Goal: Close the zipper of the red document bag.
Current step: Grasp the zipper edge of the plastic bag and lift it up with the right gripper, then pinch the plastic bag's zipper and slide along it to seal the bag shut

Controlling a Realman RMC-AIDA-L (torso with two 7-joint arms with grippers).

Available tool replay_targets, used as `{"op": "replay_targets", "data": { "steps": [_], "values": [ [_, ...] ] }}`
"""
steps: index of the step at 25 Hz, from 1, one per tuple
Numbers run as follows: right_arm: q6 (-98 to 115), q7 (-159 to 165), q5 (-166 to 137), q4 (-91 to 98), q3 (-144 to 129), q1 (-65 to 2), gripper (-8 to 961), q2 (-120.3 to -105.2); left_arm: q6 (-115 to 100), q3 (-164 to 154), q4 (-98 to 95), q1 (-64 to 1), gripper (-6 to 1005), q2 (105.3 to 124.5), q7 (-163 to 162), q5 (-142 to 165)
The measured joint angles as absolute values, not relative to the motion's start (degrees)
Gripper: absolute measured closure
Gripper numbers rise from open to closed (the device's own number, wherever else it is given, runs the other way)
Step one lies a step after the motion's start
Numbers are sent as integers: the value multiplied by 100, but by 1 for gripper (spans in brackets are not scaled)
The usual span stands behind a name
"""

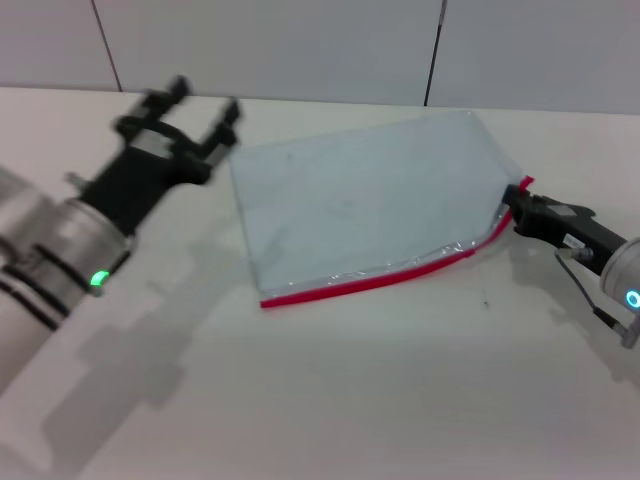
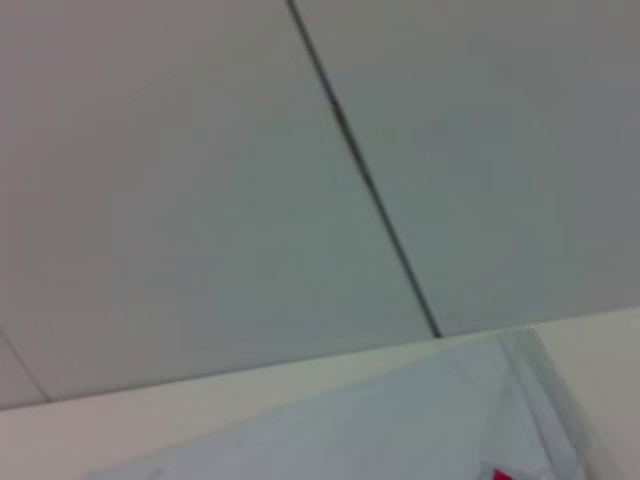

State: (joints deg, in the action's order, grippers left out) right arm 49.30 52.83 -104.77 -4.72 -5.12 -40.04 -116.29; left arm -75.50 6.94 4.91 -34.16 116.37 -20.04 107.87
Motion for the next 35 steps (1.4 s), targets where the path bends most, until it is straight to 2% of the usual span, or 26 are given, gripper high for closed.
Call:
{"op": "replay_targets", "data": {
  "steps": [15, 35],
  "values": [
    [5301, 5369, -10528, -702, -653, -4403, 925, -11649, -6401, 694, 1137, -4167, 310, 11659, -1726, 12508],
    [5681, 5415, -10611, -794, -659, -4572, 913, -11654, -5420, 765, 1712, -4103, 310, 11716, 836, 12333]
  ]
}}
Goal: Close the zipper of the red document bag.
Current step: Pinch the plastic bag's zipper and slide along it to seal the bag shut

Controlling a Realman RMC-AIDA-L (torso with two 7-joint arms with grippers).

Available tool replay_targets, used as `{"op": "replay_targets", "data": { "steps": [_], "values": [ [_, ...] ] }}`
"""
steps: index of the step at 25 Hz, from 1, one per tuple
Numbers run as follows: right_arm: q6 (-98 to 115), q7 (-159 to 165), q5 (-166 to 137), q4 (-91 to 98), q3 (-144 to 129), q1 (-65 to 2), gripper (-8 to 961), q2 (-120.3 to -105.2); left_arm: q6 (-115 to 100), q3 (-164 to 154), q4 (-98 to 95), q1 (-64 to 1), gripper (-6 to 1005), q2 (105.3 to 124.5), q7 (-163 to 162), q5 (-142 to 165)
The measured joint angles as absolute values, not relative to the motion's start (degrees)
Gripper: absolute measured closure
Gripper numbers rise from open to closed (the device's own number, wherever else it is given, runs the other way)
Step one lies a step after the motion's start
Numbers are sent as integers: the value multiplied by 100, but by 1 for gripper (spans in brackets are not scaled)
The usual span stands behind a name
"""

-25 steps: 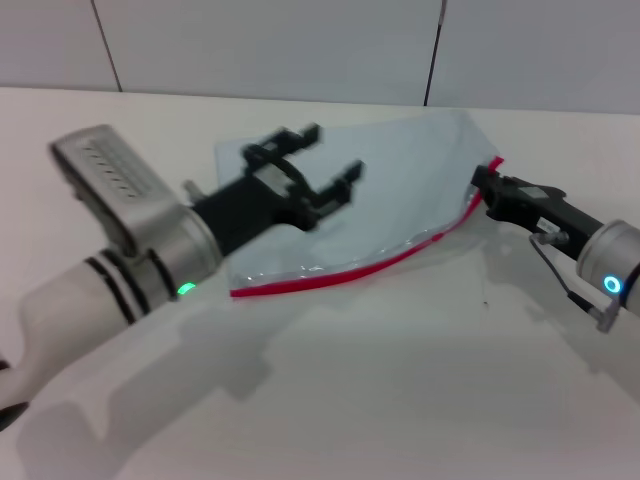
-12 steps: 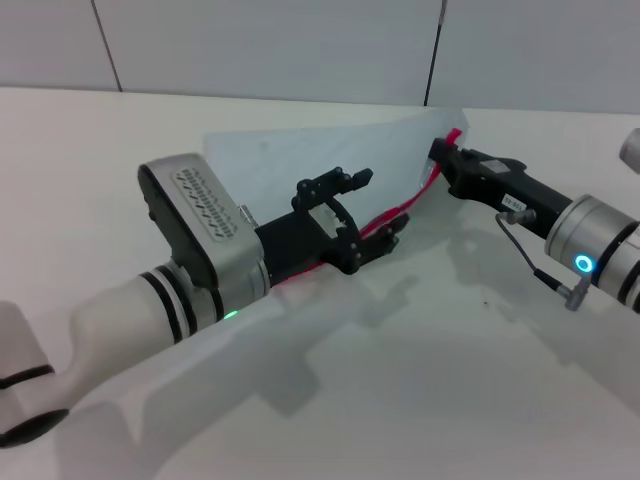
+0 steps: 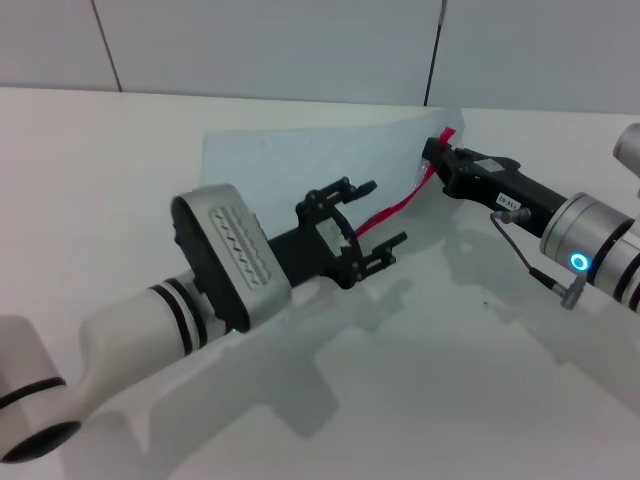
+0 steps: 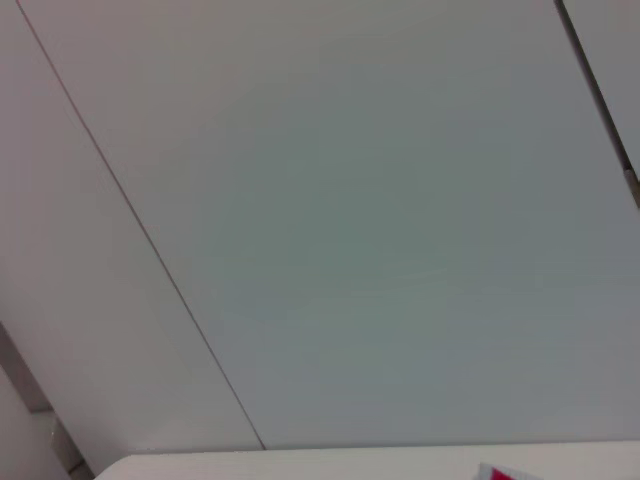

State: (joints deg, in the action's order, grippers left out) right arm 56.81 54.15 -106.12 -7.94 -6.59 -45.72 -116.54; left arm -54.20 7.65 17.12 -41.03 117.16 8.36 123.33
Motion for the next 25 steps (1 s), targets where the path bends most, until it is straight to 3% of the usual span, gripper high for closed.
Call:
{"op": "replay_targets", "data": {
  "steps": [25],
  "values": [
    [5694, 5423, -10625, -791, -659, -4573, 898, -11654, -5000, 1065, 1992, -4114, 310, 11732, 2937, 11899]
  ]
}}
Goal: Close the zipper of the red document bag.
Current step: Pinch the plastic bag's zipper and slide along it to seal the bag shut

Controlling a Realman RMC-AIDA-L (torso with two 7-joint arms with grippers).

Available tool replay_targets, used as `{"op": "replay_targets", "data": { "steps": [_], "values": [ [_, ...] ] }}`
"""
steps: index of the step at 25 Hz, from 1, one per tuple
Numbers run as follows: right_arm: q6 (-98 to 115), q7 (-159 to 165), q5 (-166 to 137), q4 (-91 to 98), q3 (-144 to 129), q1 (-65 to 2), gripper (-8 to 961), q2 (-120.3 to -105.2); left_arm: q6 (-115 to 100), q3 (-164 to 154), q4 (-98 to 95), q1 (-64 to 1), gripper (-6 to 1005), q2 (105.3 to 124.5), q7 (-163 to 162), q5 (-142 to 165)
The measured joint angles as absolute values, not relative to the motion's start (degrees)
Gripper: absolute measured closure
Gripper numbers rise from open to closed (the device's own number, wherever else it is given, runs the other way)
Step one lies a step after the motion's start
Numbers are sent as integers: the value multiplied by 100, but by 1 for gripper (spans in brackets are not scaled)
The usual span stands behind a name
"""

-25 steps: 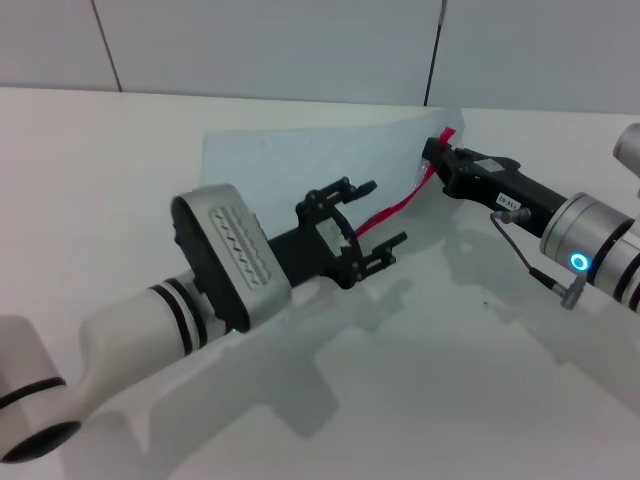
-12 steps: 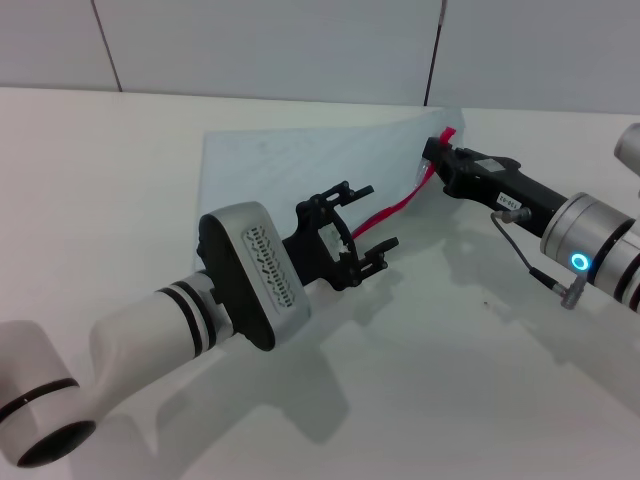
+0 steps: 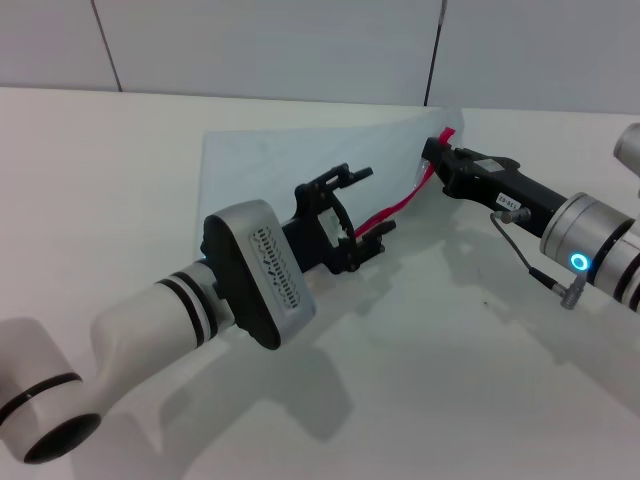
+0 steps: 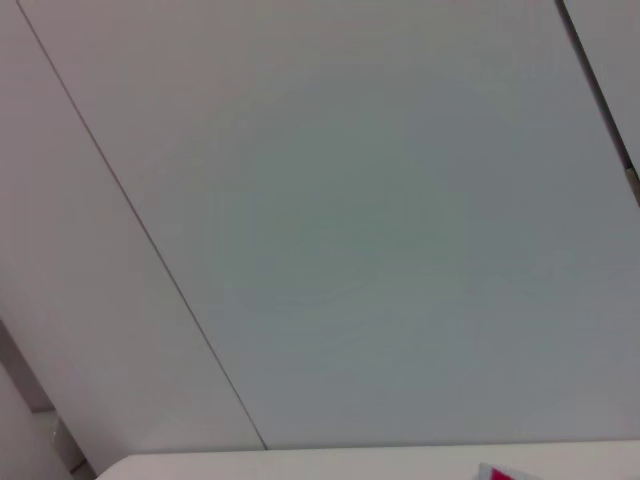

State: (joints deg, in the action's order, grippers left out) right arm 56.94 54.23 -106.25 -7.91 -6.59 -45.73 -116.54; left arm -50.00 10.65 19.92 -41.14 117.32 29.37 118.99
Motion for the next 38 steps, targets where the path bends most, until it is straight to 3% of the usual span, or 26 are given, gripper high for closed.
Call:
{"op": "replay_targets", "data": {
  "steps": [25, 31, 38],
  "values": [
    [5695, 5440, -10687, -797, -659, -4615, 884, -11654, -5160, 1114, 1965, -4137, 311, 11706, 2859, 11904],
    [5695, 5441, -10687, -800, -659, -4615, 880, -11654, -5159, 1100, 1934, -4163, 428, 11690, 2516, 11943],
    [5695, 5441, -10688, -800, -659, -4614, 876, -11654, -5141, 1095, 1889, -4166, 661, 11688, 2471, 11956]
  ]
}}
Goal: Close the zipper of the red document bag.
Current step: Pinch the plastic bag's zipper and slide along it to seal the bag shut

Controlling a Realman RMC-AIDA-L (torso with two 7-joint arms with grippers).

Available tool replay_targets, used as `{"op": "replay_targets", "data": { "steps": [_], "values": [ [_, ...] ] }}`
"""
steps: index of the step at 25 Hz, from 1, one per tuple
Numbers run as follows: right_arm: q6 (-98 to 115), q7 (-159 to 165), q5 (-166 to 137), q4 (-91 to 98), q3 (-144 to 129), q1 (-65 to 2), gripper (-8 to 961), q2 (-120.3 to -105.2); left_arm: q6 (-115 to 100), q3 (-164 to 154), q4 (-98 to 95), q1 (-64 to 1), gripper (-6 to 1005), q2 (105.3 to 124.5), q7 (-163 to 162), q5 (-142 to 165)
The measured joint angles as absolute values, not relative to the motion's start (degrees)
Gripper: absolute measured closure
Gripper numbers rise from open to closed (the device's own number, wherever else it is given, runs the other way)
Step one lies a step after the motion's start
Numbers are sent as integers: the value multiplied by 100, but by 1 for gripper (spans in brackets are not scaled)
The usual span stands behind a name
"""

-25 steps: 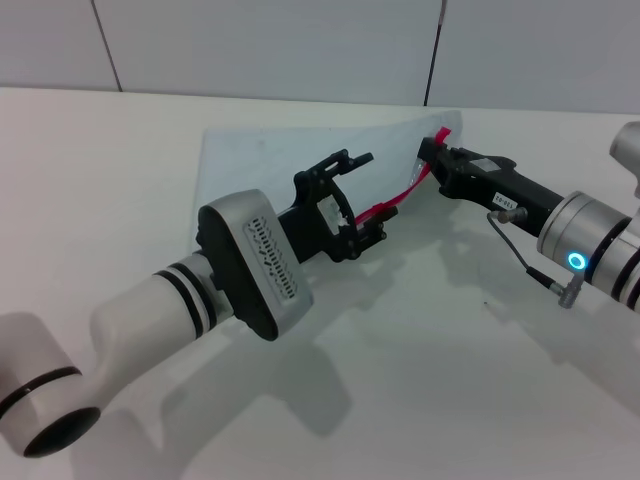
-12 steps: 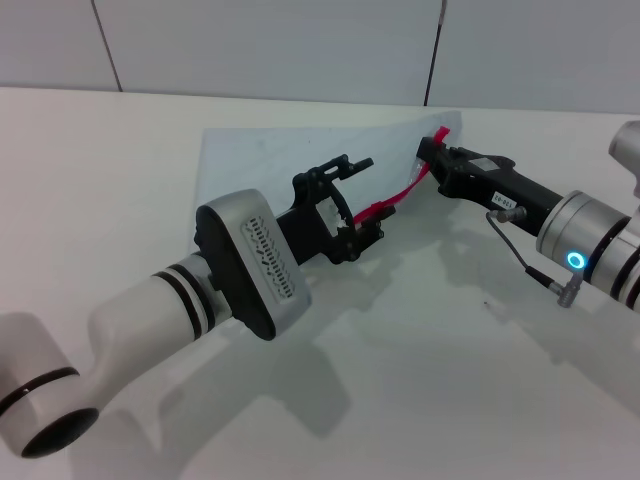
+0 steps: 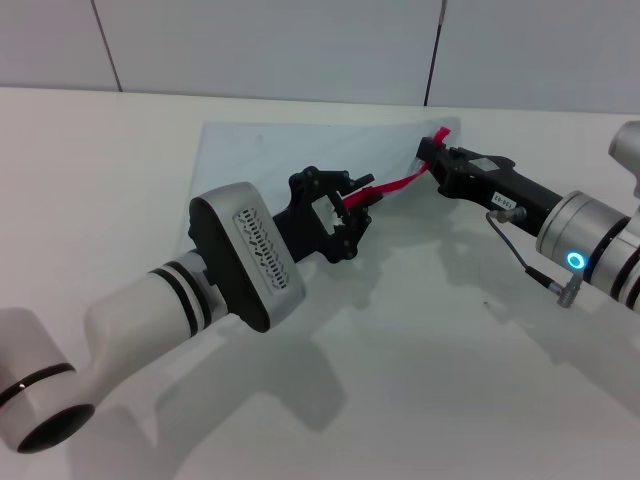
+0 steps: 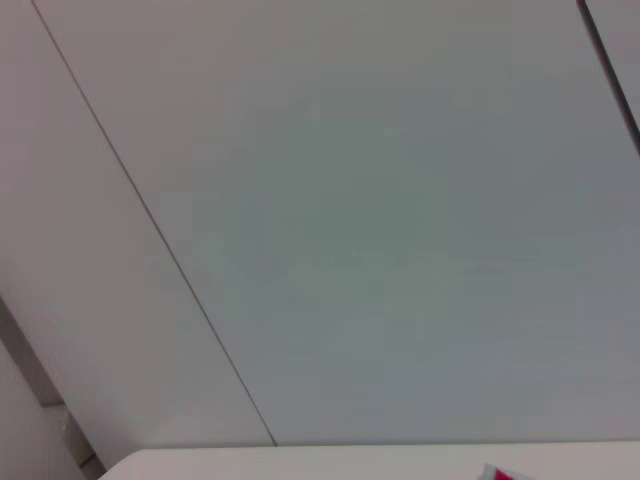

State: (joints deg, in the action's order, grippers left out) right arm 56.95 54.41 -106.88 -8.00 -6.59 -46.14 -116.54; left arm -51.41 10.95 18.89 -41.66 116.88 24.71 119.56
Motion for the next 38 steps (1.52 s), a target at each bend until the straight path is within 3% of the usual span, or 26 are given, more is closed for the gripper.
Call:
{"op": "replay_targets", "data": {
  "steps": [6, 17, 38],
  "values": [
    [5695, 5440, -10687, -799, -659, -4618, 873, -11654, -5114, 1090, 1860, -4184, 839, 11691, 2323, 11963],
    [5695, 5440, -10695, -799, -659, -4623, 866, -11654, -5105, 1090, 1802, -4218, 902, 11692, 2161, 11972],
    [5844, 5440, -10643, -636, -392, -4349, 854, -11635, -5096, 1069, 1803, -4079, 905, 11690, 2153, 11969]
  ]
}}
